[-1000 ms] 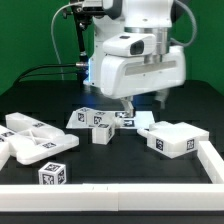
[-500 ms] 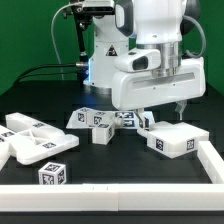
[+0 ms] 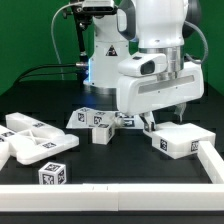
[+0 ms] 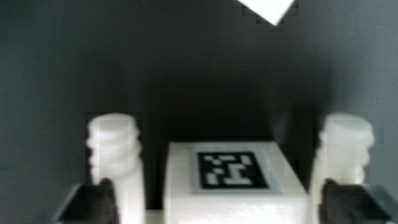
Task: Assemble chair
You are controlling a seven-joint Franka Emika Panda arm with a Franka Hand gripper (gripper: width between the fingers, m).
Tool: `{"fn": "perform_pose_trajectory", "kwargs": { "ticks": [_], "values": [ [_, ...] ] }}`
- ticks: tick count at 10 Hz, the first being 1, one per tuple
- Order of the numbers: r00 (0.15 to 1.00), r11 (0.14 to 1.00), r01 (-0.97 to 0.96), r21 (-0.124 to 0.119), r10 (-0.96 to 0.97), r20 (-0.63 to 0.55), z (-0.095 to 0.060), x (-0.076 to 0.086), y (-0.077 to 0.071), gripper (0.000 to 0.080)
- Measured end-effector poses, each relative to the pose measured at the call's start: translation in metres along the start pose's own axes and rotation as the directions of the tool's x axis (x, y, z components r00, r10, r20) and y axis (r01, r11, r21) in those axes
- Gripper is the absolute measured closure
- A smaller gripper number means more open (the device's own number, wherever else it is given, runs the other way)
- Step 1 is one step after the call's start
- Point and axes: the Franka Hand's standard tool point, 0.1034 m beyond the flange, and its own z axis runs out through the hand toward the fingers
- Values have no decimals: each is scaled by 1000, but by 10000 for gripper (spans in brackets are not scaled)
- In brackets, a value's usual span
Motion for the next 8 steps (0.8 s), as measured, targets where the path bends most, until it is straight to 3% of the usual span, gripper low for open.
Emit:
{"fn": "perform_pose_trajectory", "kwargs": {
  "ticks": [1, 6, 7, 8],
  "values": [
    [1000, 1000, 3, 0, -3, 0, 0, -1, 1, 414],
    [1000, 1000, 6, 0, -6, 0, 0, 0, 1, 436],
    [998, 998, 61, -1, -61, 8, -2, -3, 4, 436],
    [991, 991, 134, -8, -134, 21, -13, -8, 18, 436]
  ]
}}
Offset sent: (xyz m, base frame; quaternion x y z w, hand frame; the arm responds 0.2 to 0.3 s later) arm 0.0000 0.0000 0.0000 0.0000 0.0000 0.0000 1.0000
